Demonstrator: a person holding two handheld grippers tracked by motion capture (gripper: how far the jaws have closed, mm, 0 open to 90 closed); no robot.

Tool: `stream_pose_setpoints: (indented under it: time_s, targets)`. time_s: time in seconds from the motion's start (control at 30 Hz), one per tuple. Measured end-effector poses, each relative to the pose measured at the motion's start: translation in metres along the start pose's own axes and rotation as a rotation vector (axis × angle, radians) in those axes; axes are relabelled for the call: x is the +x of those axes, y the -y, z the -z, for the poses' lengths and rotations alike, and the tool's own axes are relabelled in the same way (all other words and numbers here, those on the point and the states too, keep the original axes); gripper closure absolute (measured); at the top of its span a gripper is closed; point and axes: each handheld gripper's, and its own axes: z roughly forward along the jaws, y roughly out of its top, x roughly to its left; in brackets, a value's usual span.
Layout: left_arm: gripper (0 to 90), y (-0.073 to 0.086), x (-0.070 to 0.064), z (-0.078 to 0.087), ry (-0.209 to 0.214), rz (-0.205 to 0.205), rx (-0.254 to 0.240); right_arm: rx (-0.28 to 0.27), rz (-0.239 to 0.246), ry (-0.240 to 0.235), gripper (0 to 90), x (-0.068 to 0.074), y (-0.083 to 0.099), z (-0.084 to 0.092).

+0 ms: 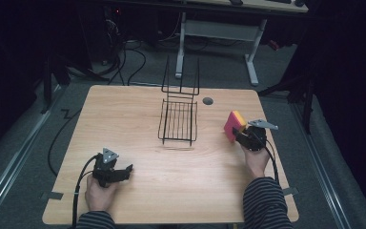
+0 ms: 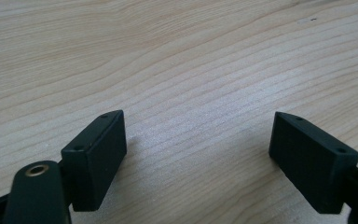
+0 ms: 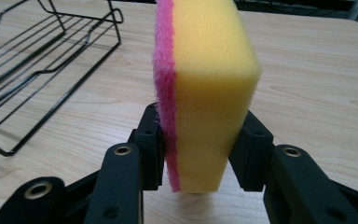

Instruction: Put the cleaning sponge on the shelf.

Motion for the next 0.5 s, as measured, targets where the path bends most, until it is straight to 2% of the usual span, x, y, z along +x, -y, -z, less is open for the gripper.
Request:
stream_pose_setpoints:
  time_s: [0.1,0.5]
  targets:
    - [19.3,0.000,0.000,0.000,0.000,0.000,0.000,-0.009,0.009,-0.032,61.1,0.005,-0.002,0.005]
    - [19.2,0.000,0.000,0.000,0.001,0.000,0.000,-0.035,0.037,-0.111,61.1,0.021,-0.006,0.020]
